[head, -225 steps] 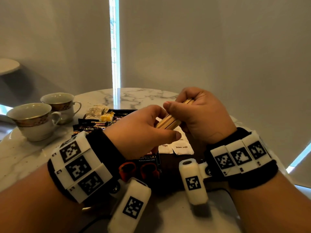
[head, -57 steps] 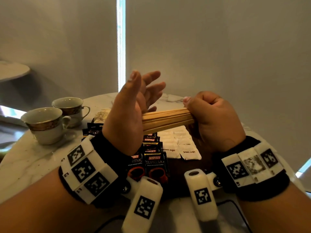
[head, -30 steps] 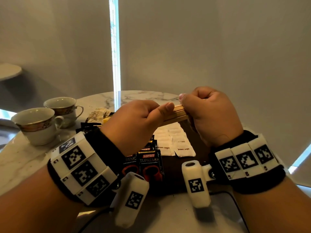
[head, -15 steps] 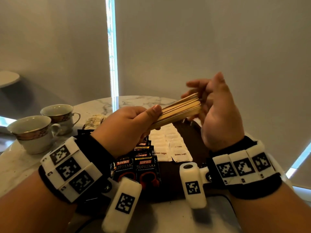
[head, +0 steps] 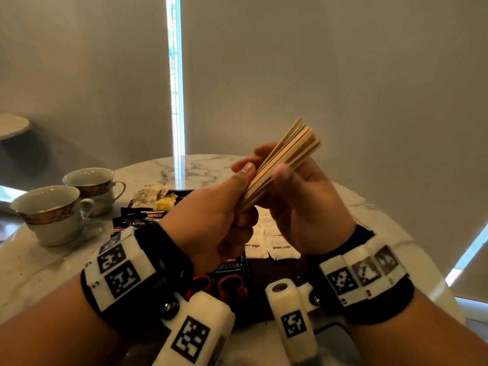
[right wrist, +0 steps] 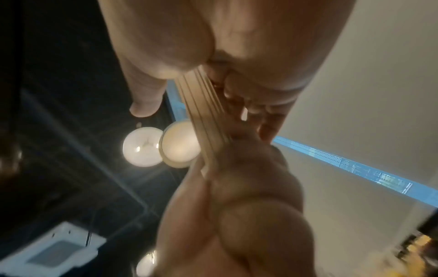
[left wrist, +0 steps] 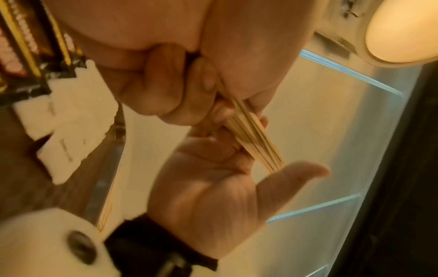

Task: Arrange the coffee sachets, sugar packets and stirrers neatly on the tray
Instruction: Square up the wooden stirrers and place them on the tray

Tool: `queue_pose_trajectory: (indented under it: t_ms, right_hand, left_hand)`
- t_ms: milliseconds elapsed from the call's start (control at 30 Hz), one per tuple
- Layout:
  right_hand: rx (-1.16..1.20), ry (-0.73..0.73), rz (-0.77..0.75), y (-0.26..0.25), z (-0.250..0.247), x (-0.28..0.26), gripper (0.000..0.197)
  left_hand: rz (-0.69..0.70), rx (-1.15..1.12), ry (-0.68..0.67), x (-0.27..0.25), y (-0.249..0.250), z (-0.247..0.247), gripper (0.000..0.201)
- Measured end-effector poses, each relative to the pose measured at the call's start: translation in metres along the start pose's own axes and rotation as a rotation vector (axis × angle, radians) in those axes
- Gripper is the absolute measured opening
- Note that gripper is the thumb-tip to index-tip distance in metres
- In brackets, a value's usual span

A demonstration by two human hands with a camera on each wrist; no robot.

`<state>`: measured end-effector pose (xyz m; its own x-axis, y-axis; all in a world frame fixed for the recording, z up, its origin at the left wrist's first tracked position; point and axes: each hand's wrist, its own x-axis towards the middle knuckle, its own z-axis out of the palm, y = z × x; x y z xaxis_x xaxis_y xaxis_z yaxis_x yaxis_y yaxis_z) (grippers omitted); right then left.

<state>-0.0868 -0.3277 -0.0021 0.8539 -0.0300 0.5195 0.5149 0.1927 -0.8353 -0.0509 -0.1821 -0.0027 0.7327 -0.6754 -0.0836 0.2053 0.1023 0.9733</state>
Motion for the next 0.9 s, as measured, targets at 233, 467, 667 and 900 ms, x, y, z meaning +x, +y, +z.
queue_pose_trajectory:
  t_ms: [233, 467, 667, 900]
  right_hand:
    - [-0.107, 0.176, 0.036, 0.004, 0.018, -0.008, 0.04]
    - [-0.331, 0.305, 0.114, 0.004, 0.022, -0.01, 0.029]
    - [-0.17, 0.466, 0.216, -0.03, -0.002, 0.02, 0.01]
    - [-0.842, 0.451, 0.794, -0.012, -0.065, 0.056, 0.014]
  left_hand:
    - [-0.036, -0.071, -0.013, 0.001, -0.008, 0.007, 0.055]
    - [-0.06, -0.068, -0.062, 0.008, -0.018, 0.005, 0.062]
    - [-0.037, -0.139, 0.118, 0.015, 0.0, -0.023, 0.067]
    - [0.101, -0.279, 0.286, 0.021, 0.011, -0.057, 0.059]
